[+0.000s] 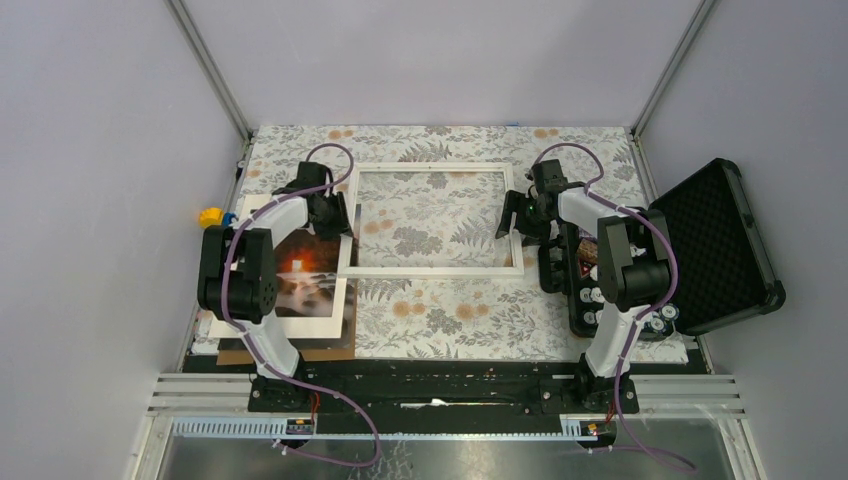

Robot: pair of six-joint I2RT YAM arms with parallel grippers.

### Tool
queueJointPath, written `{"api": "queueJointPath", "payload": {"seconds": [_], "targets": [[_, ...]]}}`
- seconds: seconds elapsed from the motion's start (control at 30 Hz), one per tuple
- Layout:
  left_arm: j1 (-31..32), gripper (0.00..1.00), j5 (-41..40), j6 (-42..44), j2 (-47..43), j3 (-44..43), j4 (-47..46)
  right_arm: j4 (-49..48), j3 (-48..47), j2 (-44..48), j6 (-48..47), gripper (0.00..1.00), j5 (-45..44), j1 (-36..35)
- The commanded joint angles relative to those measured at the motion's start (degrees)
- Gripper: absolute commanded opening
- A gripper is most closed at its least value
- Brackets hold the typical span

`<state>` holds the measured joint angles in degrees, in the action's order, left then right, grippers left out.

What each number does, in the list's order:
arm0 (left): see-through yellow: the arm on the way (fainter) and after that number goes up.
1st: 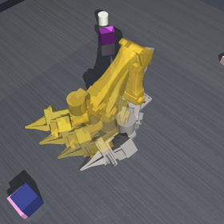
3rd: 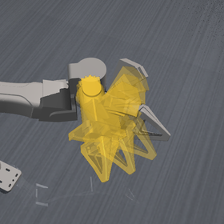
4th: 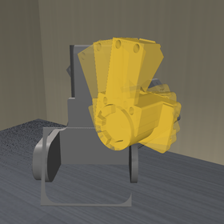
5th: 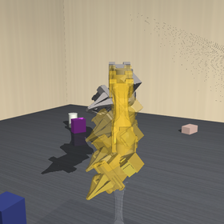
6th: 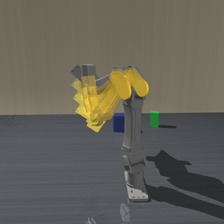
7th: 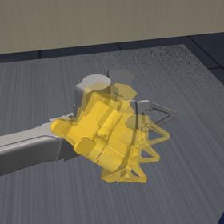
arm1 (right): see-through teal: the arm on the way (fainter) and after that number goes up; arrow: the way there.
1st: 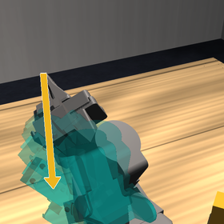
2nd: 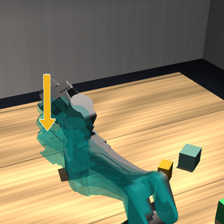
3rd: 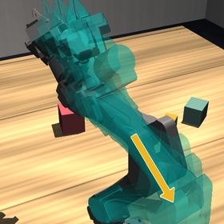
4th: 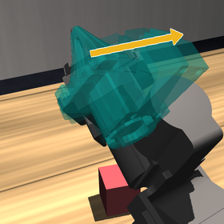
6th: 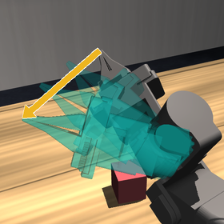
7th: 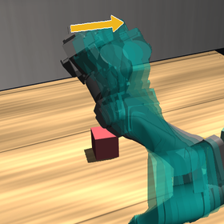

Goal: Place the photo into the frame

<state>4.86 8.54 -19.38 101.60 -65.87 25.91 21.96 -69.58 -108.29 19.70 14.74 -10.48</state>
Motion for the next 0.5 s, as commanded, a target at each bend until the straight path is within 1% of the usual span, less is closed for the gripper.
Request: {"api": "queueJointPath", "payload": {"seconds": [0.0, 0.1, 0.13, 0.17, 0.2, 0.33, 0.47], "targets": [[-0.2, 0.58, 1.26, -1.23, -5.08, -1.43, 1.56, -0.05, -1.93, -1.13, -0.43, 0.82, 1.4, 0.19], [-0.23, 0.78, 1.46, -1.91, -8.79, -0.34, 1.94, 0.19, -2.06, -1.34, -0.34, 0.85, 1.67, 0.2], [-0.21, 0.89, 1.68, -2.02, -9.41, 0.24, 2.08, 0.2, -2.01, -1.38, -0.32, 0.86, 1.69, 0.2], [-0.21, 0.97, 2.44, -2.25, -9.71, 0.74, 2.05, 0.22, -1.97, -1.54, -0.24, 0.86, 1.67, 0.21], [-0.21, 0.98, 3.3, -2.55, -9.58, 1.3, 2.06, 0.2, -2.03, -1.68, -0.09, 0.87, 1.69, 0.24], [-0.2, 0.99, 5.57, -4.5, -7.68, 3.67, 0.96, 0.47, -2.58, -2.04, 0.32, 0.88, 2.22, 0.2], [-0.23, 0.99, 7.09, -6.81, -5.08, 3.95, 0.63, 0.68, -3.37, -2.07, 0.97, 0.88, 2.44, 0.15]]}}
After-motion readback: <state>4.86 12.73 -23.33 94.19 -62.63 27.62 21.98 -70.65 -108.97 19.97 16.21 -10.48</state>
